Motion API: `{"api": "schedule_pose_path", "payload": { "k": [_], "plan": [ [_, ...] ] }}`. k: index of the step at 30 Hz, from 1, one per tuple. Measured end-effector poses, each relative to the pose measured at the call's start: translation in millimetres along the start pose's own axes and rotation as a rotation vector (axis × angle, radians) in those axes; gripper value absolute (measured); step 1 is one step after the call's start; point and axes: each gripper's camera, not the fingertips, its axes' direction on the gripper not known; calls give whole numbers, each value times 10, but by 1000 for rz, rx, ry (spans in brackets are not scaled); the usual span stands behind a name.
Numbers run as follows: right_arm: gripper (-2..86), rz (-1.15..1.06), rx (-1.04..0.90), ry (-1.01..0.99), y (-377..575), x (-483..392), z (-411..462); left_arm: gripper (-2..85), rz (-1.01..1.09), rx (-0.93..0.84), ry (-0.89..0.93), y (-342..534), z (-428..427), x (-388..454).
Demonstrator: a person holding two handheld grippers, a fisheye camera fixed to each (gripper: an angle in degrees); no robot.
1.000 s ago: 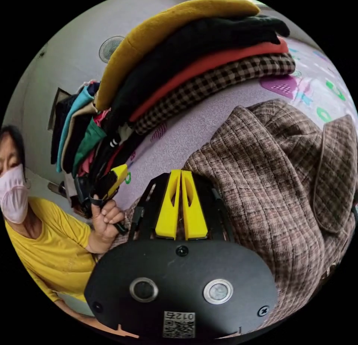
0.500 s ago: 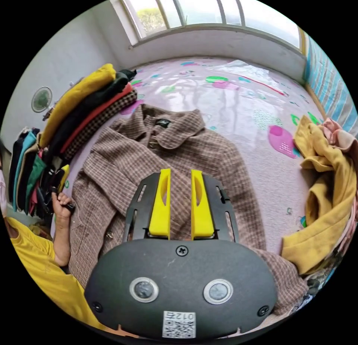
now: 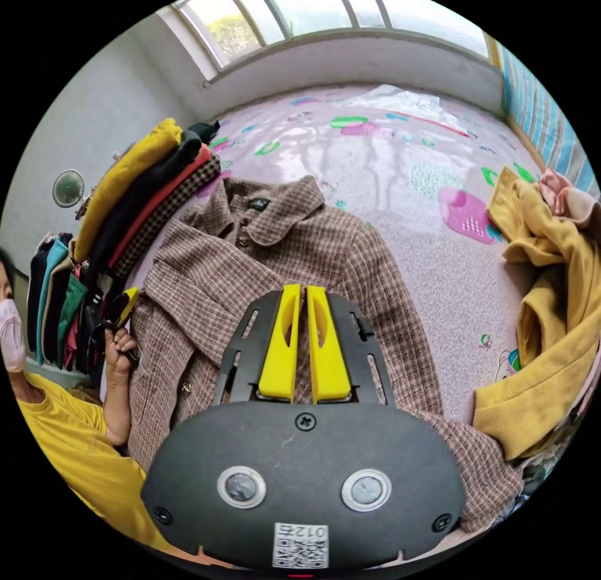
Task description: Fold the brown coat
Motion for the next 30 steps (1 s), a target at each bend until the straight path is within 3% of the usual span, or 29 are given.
{"api": "schedule_pose_path", "payload": {
  "k": [4,7,10,13,14,18,22,26,30],
  "plan": [
    [21,48,92,-4,-91,-95,-130,5,-46,27,-89,0,38,-30],
    [20,132,-155,73,-117,-40,289,5,-84,49,-105,9,57,-87],
    [16,214,-14,95,-70,-208,-67,5,-123,70,-71,29,96,-171],
    [13,111,189,230,-5,-826,-503,5,-124,67,-56,48,186,-194],
    [11,41,207,181,-36,-1106,-527,5,-115,61,-58,55,233,-185],
    [4,-139,79,51,-207,-1869,-114,5,-86,54,-83,94,369,-145],
    [1,-229,-96,218,-179,-2421,503,6,-74,41,-88,159,556,-134],
    [4,-220,74,309,128,-2653,446,7,-19,36,-153,257,781,-19],
    [5,-257,72,368,148,-2805,385,6,29,2,-179,318,1045,72]
  ]
}}
